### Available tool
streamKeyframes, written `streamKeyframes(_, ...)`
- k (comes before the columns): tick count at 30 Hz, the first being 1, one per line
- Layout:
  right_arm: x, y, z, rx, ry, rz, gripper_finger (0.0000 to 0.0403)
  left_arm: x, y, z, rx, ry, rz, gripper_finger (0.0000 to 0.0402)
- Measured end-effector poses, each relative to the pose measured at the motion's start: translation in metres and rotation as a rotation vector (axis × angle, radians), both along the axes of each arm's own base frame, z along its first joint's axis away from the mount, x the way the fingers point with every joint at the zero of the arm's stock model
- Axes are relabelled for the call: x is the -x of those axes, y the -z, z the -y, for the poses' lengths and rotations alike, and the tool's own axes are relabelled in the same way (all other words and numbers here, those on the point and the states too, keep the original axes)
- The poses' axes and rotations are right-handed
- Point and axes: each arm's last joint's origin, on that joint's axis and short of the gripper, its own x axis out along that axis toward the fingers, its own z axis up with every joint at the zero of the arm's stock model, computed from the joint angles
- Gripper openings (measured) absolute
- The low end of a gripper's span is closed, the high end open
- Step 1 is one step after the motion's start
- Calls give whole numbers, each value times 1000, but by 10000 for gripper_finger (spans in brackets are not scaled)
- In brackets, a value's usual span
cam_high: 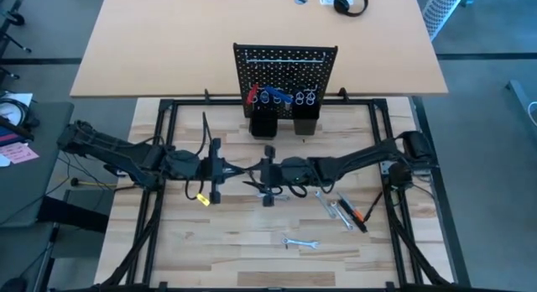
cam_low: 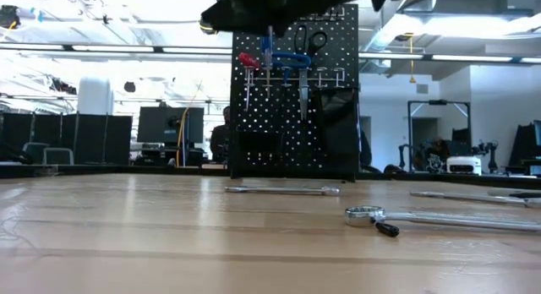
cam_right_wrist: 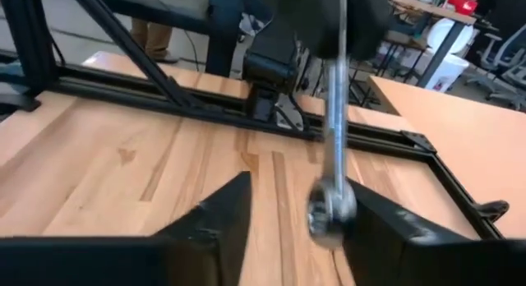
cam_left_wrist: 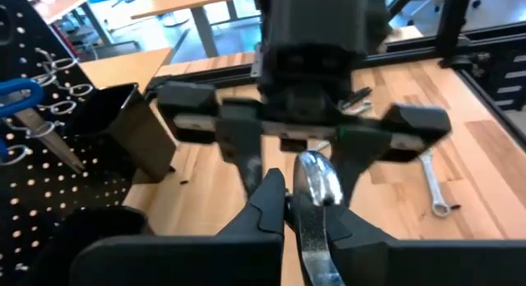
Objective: Hang tools onto peg board
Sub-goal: Hang the wrench on the pegboard
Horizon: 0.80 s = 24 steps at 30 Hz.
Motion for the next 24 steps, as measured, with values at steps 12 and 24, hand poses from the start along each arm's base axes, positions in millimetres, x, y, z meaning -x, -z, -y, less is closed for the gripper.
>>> streamKeyframes(12, 1, -5, 2, -20, 8, 22, 26, 1, 1, 0, 0, -4, -13, 0)
streamKeyframes(24, 1, -11, 5, -123, -9, 9, 188, 1, 4, 1, 15, 23, -39, 0)
